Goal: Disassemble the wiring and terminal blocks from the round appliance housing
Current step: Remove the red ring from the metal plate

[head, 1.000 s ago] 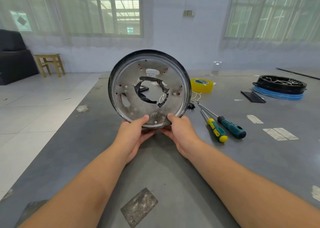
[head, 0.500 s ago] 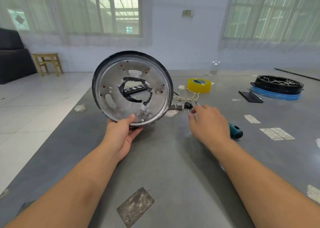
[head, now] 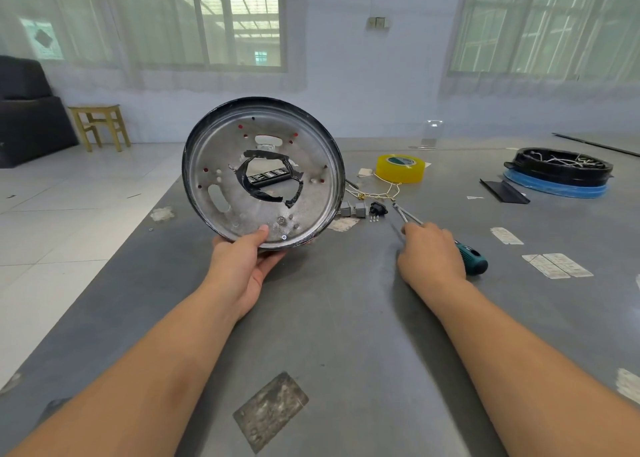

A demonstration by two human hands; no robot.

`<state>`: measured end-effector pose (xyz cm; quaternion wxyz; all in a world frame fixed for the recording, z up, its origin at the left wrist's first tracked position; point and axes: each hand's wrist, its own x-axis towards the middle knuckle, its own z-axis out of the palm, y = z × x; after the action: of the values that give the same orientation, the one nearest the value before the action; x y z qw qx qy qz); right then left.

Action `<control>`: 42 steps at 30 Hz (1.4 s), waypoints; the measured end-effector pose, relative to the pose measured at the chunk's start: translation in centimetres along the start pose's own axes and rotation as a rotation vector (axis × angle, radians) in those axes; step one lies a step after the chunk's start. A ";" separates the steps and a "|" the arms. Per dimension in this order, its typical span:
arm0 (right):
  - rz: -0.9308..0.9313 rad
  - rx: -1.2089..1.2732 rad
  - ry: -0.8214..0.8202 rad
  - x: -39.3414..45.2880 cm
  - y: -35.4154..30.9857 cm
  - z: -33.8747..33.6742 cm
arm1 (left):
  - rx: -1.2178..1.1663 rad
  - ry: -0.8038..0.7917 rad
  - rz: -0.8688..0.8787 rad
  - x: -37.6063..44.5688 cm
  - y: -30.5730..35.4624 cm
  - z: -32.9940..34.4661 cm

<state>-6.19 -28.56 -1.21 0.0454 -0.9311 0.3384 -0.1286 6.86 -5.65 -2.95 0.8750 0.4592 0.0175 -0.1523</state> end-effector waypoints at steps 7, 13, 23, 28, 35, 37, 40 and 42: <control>-0.204 0.718 0.345 -1.2 -2.7 1.0 | 0.000 0.020 0.060 0.3 0.4 -0.4; -0.263 1.227 0.120 -5.7 -6.9 0.9 | -0.044 0.010 0.113 1.0 1.4 -1.6; -0.109 1.514 -0.560 -9.0 -10.6 0.6 | -0.040 -0.015 0.169 1.7 1.5 -2.4; 0.018 1.648 -0.721 -8.2 -10.0 0.6 | -0.032 -0.045 0.195 1.5 1.1 -2.3; 0.047 1.665 -0.829 -7.7 -9.8 0.5 | -0.034 -0.019 0.221 1.2 1.1 -2.0; 0.036 1.661 -0.836 -7.7 -9.7 0.5 | -0.056 -0.020 0.222 1.2 1.1 -2.0; 0.031 1.669 -0.835 -7.8 -9.7 0.4 | -0.063 -0.023 0.231 1.1 1.2 -2.0; 0.038 1.677 -0.833 -7.8 -9.8 0.3 | -0.065 -0.022 0.233 1.1 1.2 -2.0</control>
<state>-5.81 -16.09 -1.48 0.8218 -0.5595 0.1067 0.0138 8.42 -3.66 -3.32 0.9014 0.4276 -0.0409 -0.0539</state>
